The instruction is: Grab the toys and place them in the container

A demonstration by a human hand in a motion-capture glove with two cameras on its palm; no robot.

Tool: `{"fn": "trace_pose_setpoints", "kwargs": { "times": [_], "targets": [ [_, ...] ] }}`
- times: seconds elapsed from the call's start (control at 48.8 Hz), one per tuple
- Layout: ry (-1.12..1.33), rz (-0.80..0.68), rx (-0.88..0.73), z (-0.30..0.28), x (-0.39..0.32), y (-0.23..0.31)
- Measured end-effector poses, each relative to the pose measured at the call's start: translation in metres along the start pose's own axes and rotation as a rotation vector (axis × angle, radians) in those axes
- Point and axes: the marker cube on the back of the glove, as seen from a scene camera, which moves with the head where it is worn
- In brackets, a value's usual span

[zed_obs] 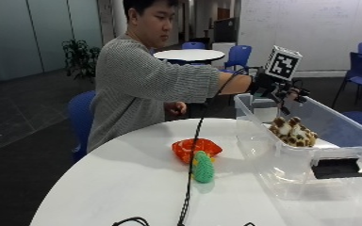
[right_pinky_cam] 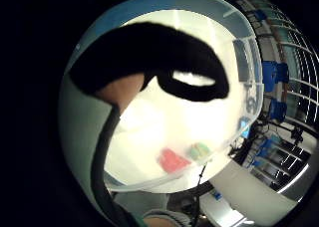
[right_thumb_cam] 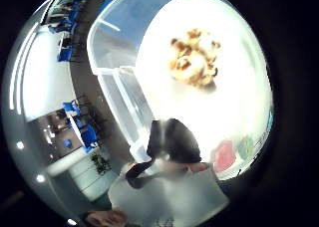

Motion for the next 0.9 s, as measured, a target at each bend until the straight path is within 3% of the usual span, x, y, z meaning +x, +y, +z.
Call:
{"fn": "trace_pose_setpoints", "kwargs": {
  "times": [0.266, 0.348, 0.41, 0.615, 0.738, 0.902],
  "targets": [
    [-0.017, -0.086, 0.069, -0.013, 0.018, 0.052],
    [0.031, -0.056, 0.140, -0.021, 0.050, 0.100],
    [-0.024, -0.105, 0.195, -0.026, 0.072, 0.144],
    [0.157, -0.263, 0.303, 0.019, 0.138, 0.274],
    [0.000, -0.063, 0.284, 0.044, 0.146, 0.286],
    [-0.041, 0.045, 0.231, 0.085, 0.161, 0.262]
  ]
}}
